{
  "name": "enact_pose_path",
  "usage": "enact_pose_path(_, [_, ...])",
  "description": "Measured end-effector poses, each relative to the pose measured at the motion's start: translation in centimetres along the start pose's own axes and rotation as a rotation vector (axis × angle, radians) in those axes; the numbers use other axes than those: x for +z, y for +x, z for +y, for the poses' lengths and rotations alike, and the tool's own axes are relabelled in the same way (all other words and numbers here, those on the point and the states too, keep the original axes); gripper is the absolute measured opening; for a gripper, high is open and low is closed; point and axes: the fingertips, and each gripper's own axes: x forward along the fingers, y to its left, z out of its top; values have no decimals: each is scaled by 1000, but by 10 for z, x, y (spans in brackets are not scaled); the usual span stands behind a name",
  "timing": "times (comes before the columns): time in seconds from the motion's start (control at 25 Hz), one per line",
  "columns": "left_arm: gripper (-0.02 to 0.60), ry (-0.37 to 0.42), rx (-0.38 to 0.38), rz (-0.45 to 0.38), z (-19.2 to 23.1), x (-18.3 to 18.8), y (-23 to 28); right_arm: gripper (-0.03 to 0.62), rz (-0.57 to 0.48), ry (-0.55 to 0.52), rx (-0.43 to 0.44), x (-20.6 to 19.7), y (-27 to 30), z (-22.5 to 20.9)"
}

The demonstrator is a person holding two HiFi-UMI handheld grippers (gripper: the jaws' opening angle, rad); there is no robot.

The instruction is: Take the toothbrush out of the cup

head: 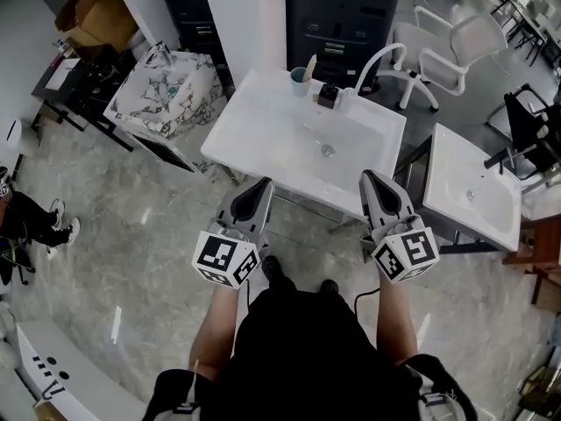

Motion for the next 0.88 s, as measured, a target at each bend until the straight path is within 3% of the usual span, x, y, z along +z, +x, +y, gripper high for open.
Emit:
enact_pose_path(0.48, [23,-33,-44,34,62,-11,-4,31,49,-38,-63,-15,45,38])
enact_pose_path(0.88, [23,-69,-69,68,77,-26,8,29,109,-32,-107,-36,60,34])
